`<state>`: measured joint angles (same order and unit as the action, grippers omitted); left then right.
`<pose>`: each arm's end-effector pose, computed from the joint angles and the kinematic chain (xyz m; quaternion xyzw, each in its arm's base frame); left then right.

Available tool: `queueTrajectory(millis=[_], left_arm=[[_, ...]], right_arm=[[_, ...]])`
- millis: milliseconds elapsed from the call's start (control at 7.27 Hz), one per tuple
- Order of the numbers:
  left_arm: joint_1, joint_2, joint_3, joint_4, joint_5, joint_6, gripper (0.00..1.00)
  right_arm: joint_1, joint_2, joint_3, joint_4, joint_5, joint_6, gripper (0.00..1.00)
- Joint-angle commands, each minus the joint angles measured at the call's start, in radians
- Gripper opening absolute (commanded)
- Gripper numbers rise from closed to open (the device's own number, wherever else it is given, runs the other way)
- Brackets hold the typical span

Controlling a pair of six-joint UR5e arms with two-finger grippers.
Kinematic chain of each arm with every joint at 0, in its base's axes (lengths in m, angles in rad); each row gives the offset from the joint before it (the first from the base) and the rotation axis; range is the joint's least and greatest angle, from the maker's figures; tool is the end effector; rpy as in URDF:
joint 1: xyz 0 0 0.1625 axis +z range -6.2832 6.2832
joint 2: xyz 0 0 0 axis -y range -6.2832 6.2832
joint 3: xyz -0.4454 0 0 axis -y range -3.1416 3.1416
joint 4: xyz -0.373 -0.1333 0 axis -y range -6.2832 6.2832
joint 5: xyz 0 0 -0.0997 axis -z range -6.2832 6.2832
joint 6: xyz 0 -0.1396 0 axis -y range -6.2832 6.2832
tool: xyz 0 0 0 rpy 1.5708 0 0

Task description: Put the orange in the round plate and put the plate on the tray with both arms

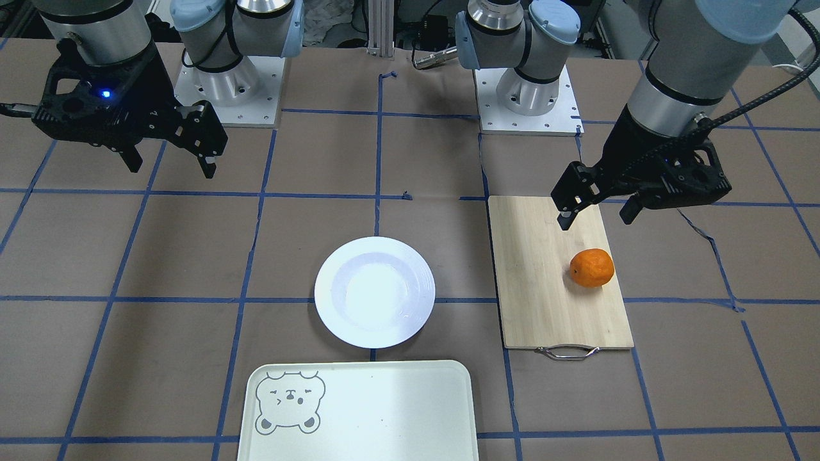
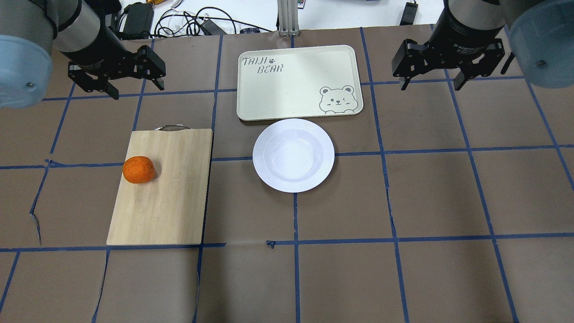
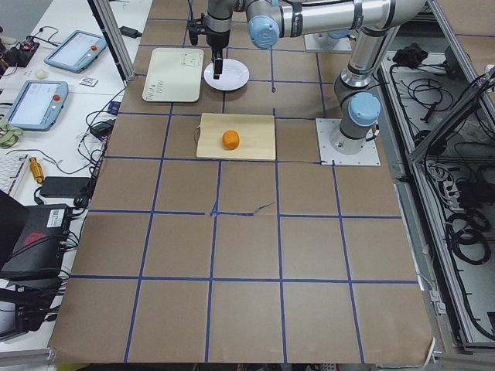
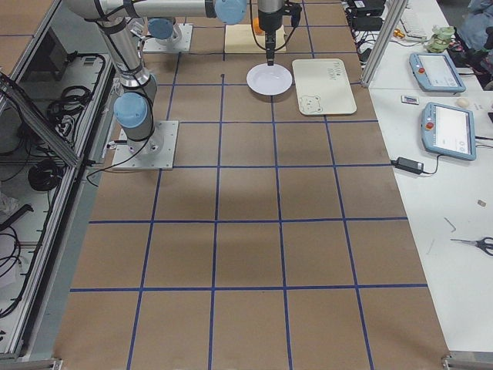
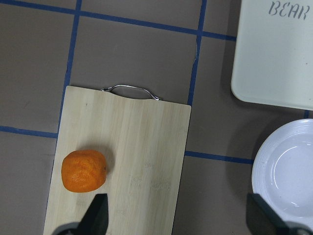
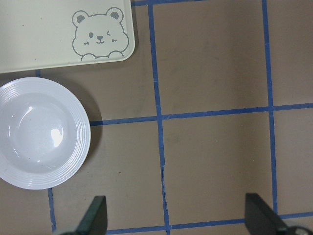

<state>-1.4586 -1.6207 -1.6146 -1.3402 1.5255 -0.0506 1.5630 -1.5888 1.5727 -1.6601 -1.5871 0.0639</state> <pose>-0.0815 -0.5238 0.4479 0.0796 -0.9942 0.0690 0.0205 0.1273 -0.4798 0.4855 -0.0362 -0.9979 0.0529 0.0067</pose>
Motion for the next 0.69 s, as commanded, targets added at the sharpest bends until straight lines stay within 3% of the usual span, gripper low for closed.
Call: queueTrajectory(millis=[0,138,550], left_arm=[[-0.005,0.002,-0.002,-0.002,-0.001,0.000,1.00],[-0.005,0.004,-0.002,-0.002,-0.001,0.000,1.00],[-0.005,0.005,-0.005,-0.004,-0.001,0.000,1.00]], right_arm=[[0.000,-0.005,0.007,0.026,-0.002,0.001,1.00],[-0.007,0.007,0.007,0.092,0.002,-0.004,1.00],[-0.006,0.009,-0.008,0.089,0.000,-0.006,1.00]])
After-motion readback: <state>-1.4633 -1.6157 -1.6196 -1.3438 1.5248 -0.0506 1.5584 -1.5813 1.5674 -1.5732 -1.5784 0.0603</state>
